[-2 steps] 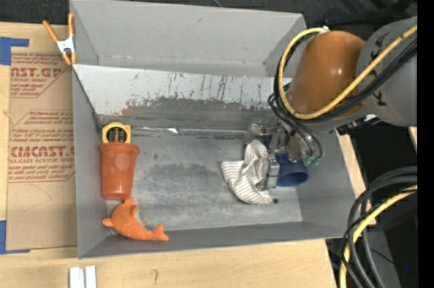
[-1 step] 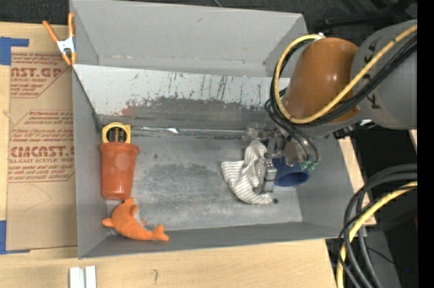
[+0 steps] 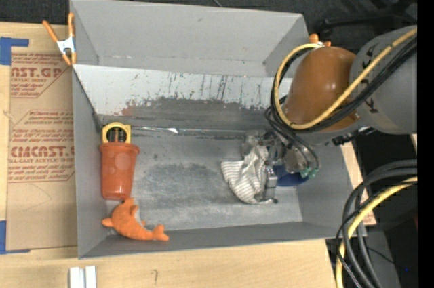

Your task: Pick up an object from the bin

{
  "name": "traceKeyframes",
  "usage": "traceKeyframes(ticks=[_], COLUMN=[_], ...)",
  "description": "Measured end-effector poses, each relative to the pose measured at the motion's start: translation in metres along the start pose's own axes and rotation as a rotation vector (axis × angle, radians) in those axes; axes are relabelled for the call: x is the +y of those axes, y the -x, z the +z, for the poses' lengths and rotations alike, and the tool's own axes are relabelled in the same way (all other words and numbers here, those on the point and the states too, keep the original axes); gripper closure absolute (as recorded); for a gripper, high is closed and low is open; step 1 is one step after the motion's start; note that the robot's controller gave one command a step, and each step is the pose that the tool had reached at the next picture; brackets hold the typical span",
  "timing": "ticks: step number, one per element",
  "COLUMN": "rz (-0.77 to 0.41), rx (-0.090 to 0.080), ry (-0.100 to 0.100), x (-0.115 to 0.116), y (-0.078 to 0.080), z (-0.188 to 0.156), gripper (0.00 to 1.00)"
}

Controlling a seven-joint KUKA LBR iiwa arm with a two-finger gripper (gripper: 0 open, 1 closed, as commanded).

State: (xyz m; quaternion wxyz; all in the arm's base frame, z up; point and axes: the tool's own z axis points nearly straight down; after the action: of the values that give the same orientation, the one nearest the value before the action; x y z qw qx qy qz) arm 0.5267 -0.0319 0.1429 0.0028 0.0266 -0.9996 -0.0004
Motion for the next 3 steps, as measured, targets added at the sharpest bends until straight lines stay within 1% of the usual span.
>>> traceKeyframes(ticks=[1, 2, 3], rz=[-0.048, 0.139, 0.138], rx=[-0.012, -0.006, -0.006], ry=[-0.002, 0.0, 0.0], x=[-0.009, -0.006, -0.006], y=[0.007, 0.003, 0.003], z=[0.015, 0.073, 0.073], gripper=[0.0, 1.0, 1.0])
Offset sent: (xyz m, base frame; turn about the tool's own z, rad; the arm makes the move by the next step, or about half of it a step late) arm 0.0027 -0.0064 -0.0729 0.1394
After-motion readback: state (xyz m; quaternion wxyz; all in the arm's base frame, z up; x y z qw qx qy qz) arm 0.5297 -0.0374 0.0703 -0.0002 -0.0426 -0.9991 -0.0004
